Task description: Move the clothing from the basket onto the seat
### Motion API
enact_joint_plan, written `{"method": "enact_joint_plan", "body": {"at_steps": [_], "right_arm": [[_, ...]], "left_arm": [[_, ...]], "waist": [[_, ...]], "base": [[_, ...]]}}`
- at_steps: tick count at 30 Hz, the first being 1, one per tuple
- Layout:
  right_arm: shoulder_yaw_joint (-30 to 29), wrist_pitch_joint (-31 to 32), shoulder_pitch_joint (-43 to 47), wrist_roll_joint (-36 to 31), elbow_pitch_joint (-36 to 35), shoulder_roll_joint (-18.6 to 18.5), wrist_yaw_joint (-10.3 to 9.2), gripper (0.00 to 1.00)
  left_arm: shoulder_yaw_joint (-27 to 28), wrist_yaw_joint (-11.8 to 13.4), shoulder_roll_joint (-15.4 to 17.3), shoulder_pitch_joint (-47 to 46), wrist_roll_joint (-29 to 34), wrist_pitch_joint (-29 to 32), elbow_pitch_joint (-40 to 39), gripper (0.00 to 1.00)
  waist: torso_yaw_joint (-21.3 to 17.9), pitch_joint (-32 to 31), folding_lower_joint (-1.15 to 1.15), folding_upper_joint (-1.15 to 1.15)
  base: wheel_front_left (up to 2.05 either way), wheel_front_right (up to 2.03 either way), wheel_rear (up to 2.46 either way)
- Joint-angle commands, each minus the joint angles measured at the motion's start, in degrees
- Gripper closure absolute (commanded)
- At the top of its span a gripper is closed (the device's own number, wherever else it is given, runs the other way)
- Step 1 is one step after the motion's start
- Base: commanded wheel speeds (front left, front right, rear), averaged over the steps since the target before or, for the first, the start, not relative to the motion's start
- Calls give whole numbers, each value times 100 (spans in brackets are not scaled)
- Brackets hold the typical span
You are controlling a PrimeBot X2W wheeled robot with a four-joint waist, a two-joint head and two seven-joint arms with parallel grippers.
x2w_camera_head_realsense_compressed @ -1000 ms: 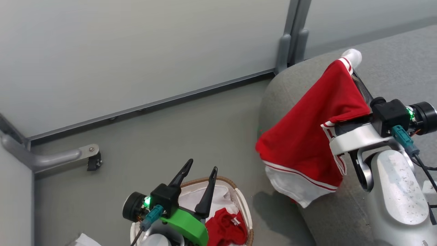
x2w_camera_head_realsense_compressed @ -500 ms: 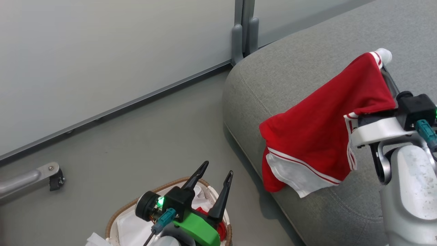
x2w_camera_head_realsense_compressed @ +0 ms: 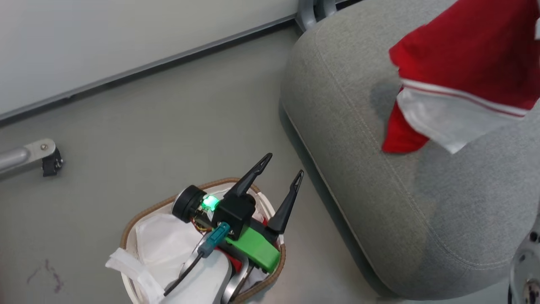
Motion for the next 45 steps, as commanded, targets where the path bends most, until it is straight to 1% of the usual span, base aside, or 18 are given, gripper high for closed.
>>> {"method": "enact_joint_plan", "body": {"at_steps": [1, 4, 6, 9, 12, 15, 17, 23, 29, 32, 33, 34, 35, 36, 39, 43, 45], "right_arm": [[-70, -28, -292, -43, 94, -163, -8, 100], [-262, -28, -944, -89, 332, -482, -8, 100], [-448, -28, -1336, -113, 518, -630, -8, 100], [-588, -27, -1705, -199, 834, -747, -8, 100], [-643, -21, -1802, -391, 1166, -851, -8, 100], [-807, -21, -1647, -479, 1389, -775, -8, 100], [-946, -20, -1455, -527, 1535, -646, -8, 100], [-1210, -21, -952, -616, 1857, -382, -8, 100], [-1274, -21, -539, -608, 2142, -312, -8, 100], [-1240, -21, -385, -652, 2164, -328, -8, 100], [-1228, -21, -319, -650, 2157, -323, -8, 95], [-1219, -21, -278, -643, 2169, -319, -8, 82], [-1210, -21, -239, -612, 2161, -322, -8, 11], [-1216, -21, -195, -583, 2143, -336, -8, 0], [-1244, -21, 45, -530, 2057, -336, -8, 0], [-1100, -21, 428, -525, 1944, -392, -8, 0], [-1094, -21, 661, -450, 1876, -328, -8, 0]], "left_arm": [[-6, -13, 88, -182, 78, -5, -19, 0], [-17, -13, 133, -390, 114, -5, -39, 0], [-7, -14, 175, -492, 133, -5, -48, 0], [62, -14, 214, -625, 175, -5, -59, 0], [141, -14, 239, -753, 253, -5, -70, 0], [208, -14, 275, -845, 337, -5, -89, 0], [287, -14, 306, -880, 388, -5, -106, 0], [412, -14, 381, -863, 458, -5, -126, 0], [481, -14, 408, -808, 483, -5, -135, 0], [491, -14, 417, -801, 493, -5, -103, 0], [494, -14, 419, -804, 494, -5, -89, 0], [492, -14, 419, -806, 492, -5, -81, 0], [489, -14, 418, -809, 487, -5, -70, 0], [485, -14, 416, -812, 481, -5, -60, 0], [478, -14, 396, -796, 448, -5, -25, 0], [480, -14, 383, -760, 391, -5, -3, 0], [510, -14, 383, -733, 372, -5, -3, 0]], "waist": [[491, 851, -1, 0], [617, 1203, -1, 0], [672, 1414, -1, 0], [728, 1715, -1, 0], [774, 2026, -1, 0], [807, 2286, -1, 0], [801, 2455, -1, 0], [754, 2713, -1, 0], [687, 2783, -1, 0], [647, 2770, -1, 0], [633, 2761, -1, 0], [624, 2752, -1, 0], [614, 2741, -1, 0], [606, 2730, -1, 0], [583, 2667, -1, 0], [573, 2549, -1, 0], [560, 2477, -1, 0]], "base": [[0, 0, 0], [0, 0, 0], [0, 0, 0], [0, 0, 0], [0, 0, 0], [0, 0, 0], [0, 0, 0], [0, 0, 0], [0, 0, 0], [0, 0, 0], [0, 0, 0], [0, 0, 0], [0, 0, 0], [0, 0, 0], [0, 0, 0], [0, 0, 0], [0, 0, 0]]}}
